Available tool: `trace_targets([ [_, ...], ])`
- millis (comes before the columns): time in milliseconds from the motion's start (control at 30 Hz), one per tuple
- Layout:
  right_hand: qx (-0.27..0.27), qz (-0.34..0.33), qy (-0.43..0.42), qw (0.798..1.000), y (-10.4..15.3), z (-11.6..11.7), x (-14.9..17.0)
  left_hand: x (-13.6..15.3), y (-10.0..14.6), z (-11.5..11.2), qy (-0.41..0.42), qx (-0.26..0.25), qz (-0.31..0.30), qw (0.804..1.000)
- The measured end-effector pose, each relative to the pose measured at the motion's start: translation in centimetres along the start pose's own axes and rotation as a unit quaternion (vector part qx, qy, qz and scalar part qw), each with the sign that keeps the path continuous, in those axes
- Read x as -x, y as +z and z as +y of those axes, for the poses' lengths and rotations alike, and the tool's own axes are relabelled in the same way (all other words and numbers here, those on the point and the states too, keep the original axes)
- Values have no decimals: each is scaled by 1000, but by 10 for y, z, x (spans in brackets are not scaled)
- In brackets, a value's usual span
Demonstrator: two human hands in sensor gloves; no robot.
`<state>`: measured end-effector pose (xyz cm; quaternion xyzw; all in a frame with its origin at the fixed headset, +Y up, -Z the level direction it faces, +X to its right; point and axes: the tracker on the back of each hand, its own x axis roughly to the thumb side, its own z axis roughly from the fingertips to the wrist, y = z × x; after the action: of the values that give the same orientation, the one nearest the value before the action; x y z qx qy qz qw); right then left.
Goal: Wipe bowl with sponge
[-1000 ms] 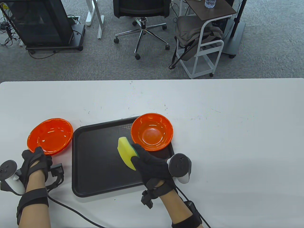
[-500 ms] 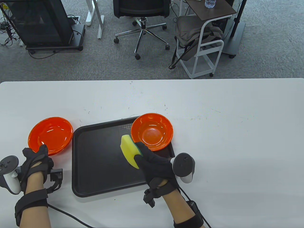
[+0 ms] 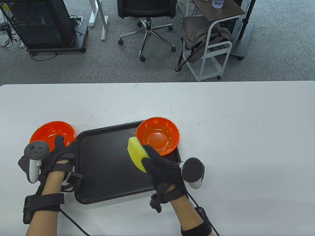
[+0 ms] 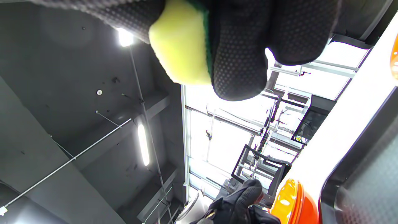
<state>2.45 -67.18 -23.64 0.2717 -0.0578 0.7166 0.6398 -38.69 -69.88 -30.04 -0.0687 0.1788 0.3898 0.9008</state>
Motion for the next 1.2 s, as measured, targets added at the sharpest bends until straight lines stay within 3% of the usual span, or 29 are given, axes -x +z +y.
trace_targets([
  [200,8,0,0,1000,0,-5,0,-48,-8,-46,-18,64,-37,997],
  [300,10,2,2,1000,0,-6,0,-66,-9,-82,-10,107,-43,993],
  [433,9,6,5,1000,0,-6,3,-77,-9,-130,11,180,-33,983],
  [600,17,6,5,1000,0,-10,1,-85,-10,-175,22,204,-33,978],
  [867,26,7,1,1000,-1,-14,2,-88,-18,-207,68,228,-13,971],
  [1200,32,8,1,999,0,-17,1,-87,-22,-211,126,232,16,964],
])
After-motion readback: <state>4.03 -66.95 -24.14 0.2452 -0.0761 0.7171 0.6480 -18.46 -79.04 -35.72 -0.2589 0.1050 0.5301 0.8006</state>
